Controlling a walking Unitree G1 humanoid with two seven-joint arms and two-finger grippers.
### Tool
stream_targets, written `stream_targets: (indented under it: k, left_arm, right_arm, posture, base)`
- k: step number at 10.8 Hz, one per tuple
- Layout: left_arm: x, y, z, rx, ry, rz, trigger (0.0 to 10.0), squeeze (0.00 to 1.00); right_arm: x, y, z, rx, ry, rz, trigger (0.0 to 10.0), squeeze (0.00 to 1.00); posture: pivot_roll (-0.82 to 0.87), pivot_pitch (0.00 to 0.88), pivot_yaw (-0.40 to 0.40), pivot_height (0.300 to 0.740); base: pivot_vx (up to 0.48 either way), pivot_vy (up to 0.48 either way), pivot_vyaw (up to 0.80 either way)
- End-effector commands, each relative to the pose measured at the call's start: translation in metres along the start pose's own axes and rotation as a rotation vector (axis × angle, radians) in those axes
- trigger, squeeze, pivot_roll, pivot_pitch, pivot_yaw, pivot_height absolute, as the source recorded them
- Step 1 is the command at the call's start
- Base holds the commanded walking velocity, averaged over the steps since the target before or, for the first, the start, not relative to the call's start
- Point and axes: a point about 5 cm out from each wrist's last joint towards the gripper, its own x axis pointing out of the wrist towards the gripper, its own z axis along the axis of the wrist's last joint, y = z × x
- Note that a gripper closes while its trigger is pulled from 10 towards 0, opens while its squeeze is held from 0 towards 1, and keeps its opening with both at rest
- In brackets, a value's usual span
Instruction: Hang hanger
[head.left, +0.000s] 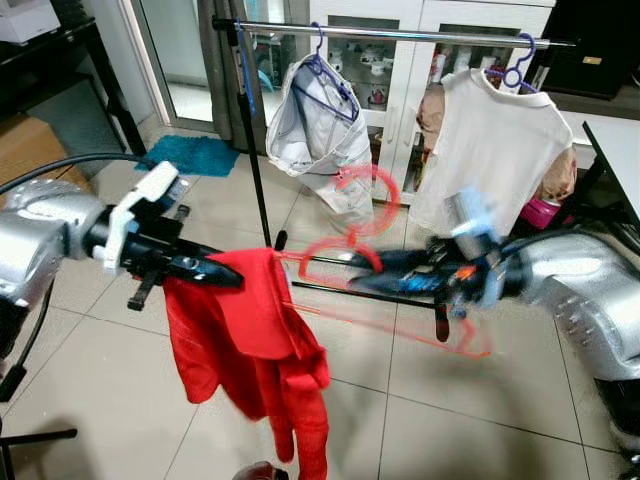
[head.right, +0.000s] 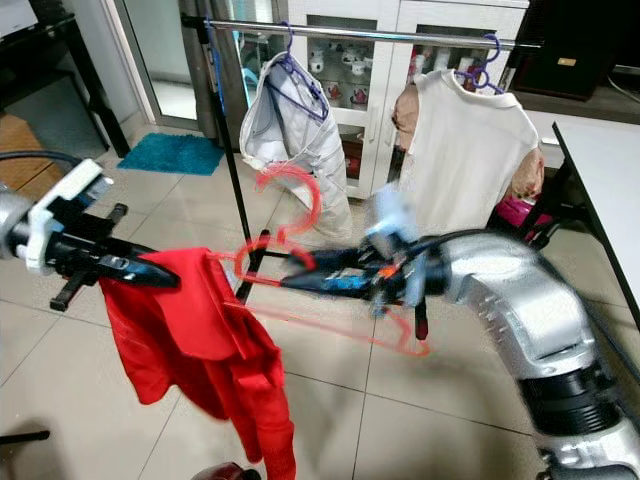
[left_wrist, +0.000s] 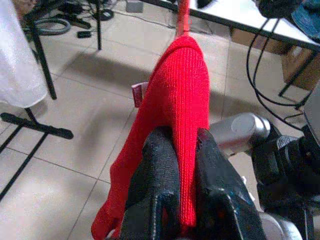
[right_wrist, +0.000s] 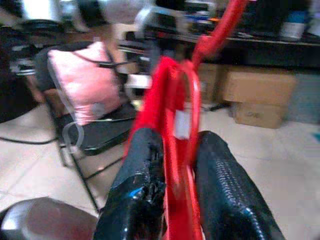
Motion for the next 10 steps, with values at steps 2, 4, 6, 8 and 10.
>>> stream_targets:
  k: [2,4,6,8,10]
  left_arm:
    - [-0.009,0.002,-0.001,0.017,-0.037,0.085,0.0,0.0]
    - [-0.016,0.011,-0.011,0.052,-0.05,0.244,0.0,0.0]
    - [-0.017,0.018,-0.003,0.086,-0.121,0.31,0.0,0.0]
    - [-0.018,0.017,0.017,0.125,-0.14,0.264,0.0,0.0]
    - [-0.032,0.013,0.042,0.18,-0.14,0.245,0.0,0.0]
  right_arm:
    - [-0.02,-0.007,0.013,-0.042,-0.027,-0.082,10.0,1.0]
    - [-0.038,-0.014,0.018,-0.052,-0.09,-0.252,10.0,1.0]
    - [-0.032,0.006,0.02,-0.02,-0.135,-0.186,10.0,1.0]
    - [-0.01,0.03,-0.002,0.028,-0.057,-0.06,10.0,1.0]
    - [0.007,0.026,-0.04,0.15,0.061,-0.193,10.0,1.0]
  posture:
    - [-0.1,0.0,0.067,0.74]
    - [-0.11,0.0,0.072,0.74]
    - [-0.11,0.0,0.082,0.74]
    - [-0.11,0.0,0.092,0.74]
    - [-0.1,0.0,0.099,0.74]
  base:
    - [0.0,0.0,0.0]
    - [0.0,0.0,0.0]
    - [0.0,0.0,0.0]
    - [0.0,0.0,0.0]
    - [0.0,0.0,0.0]
